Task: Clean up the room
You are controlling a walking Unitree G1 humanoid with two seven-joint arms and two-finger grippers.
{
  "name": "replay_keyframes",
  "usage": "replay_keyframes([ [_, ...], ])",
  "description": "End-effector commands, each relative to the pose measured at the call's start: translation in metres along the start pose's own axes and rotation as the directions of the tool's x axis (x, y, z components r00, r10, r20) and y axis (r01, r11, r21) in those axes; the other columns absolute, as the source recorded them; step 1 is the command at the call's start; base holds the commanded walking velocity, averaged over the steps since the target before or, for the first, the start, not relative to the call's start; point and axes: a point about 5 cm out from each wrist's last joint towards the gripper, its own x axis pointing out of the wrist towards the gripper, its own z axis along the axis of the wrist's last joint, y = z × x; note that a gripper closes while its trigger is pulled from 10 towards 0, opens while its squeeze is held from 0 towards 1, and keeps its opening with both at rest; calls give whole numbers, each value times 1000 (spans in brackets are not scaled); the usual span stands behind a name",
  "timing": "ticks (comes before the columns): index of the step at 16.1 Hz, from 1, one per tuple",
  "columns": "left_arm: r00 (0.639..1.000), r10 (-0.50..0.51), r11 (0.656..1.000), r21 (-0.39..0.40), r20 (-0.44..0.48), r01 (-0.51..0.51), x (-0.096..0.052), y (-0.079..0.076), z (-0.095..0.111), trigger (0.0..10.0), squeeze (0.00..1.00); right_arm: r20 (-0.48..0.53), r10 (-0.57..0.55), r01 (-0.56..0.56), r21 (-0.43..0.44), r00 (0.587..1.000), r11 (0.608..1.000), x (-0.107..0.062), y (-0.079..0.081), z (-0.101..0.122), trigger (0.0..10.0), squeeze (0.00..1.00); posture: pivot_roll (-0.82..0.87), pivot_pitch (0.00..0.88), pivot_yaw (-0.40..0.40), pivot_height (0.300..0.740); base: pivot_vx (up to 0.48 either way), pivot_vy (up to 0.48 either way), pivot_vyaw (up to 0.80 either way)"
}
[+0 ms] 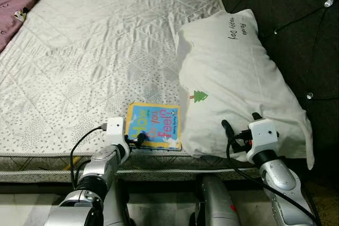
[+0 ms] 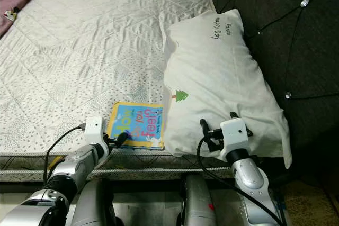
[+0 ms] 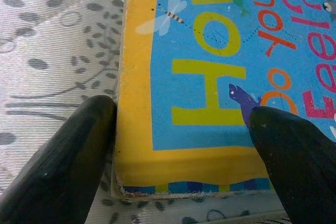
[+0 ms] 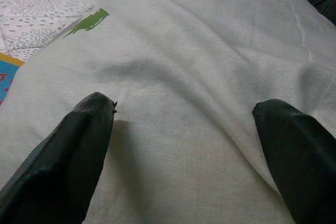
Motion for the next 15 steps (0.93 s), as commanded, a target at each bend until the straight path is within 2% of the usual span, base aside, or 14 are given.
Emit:
replay_keyframes([
  [1,999,-10,1000,8,-48,11,-1,-2,-13,10000,0,3,-5,5,-3,1000,1000,0,-3,2,10000,0,-90,142,-7,574,0,0,0],
  [5,999,-21,1000,14,-42,21,1,-5,-11,10000,0,7,-2,2,0,1000,1000,2,-2,3,10000,0,-86,137,-6,574,0,0,0],
  [10,1000,-17,1000,0,10,17,-2,-5,-7,10000,0,10,4,-4,5,1000,1000,4,0,3,10000,0,-70,128,-6,574,0,0,0],
  [12,997,-36,999,15,75,35,-15,-5,-2,10000,0,15,8,-8,8,1000,1000,6,1,4,10000,0,-60,121,-3,574,0,0,0],
  [14,995,-36,999,10,97,35,-29,-5,-5,10000,0,16,8,-8,8,1000,1000,7,1,4,10000,0,-50,121,-2,574,0,0,0],
  [15,994,-37,999,8,102,36,-47,-6,-14,10000,0,14,9,-9,10,1000,1000,7,2,2,10000,0,-39,120,-2,574,0,0,0],
])
